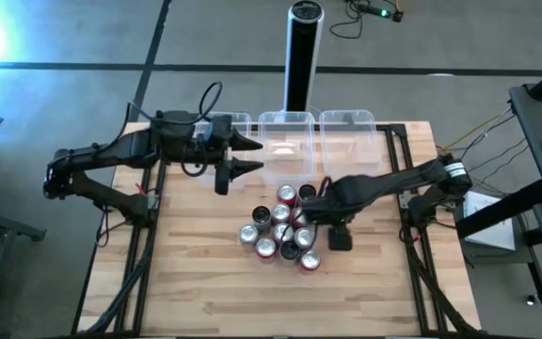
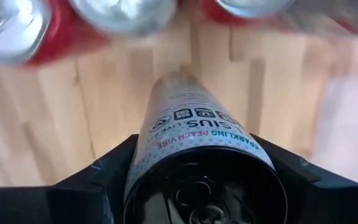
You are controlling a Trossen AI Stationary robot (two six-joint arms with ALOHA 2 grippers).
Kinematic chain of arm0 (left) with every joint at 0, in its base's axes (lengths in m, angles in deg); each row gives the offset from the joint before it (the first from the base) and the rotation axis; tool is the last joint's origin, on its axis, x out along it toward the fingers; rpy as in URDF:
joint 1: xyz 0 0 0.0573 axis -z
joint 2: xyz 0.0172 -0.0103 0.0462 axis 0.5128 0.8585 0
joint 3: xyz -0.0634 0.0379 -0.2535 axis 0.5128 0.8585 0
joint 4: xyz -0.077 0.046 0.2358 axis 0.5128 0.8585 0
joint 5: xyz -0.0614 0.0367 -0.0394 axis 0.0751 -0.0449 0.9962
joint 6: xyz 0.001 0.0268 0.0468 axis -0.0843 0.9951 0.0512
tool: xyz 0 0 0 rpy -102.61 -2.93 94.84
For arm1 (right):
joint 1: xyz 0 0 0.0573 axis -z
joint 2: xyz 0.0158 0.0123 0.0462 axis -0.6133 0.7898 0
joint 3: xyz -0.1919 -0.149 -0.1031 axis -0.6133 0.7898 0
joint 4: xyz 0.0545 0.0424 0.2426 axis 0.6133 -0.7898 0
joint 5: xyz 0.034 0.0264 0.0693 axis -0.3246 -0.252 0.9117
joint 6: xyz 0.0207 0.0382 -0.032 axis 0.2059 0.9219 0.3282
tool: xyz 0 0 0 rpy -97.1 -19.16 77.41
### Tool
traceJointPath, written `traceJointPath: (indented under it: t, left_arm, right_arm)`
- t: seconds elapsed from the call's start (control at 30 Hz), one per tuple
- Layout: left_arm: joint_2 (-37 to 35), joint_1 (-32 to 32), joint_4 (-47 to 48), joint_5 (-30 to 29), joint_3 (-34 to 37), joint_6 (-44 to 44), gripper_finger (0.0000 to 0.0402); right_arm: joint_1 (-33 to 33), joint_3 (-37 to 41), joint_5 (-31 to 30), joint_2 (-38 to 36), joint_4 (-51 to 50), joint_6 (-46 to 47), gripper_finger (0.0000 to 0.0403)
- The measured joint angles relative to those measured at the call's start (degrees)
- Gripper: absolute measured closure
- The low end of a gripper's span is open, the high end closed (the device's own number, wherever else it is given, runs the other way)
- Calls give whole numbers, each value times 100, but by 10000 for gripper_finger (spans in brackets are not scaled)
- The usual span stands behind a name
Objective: Sort soda cans
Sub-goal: Put the white-pink soda can into the right white bin
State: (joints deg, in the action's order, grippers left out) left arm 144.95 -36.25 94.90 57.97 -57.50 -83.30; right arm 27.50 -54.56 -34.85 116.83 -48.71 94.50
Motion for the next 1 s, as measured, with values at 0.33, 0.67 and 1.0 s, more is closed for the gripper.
traceJointPath:
  t: [0.33,0.67,1.0]
  left_arm:
    - [5,-5,-759,-9,0,49,172]
    - [217,-14,-1450,-27,-2,7,172]
    - [233,-11,-1283,-26,-2,-416,172]
  right_arm:
    - [416,-2258,728,-472,-357,401,131]
    - [2021,-2973,-1908,-678,-518,-834,149]
    - [3897,-1741,-1830,-401,-504,-2767,146]
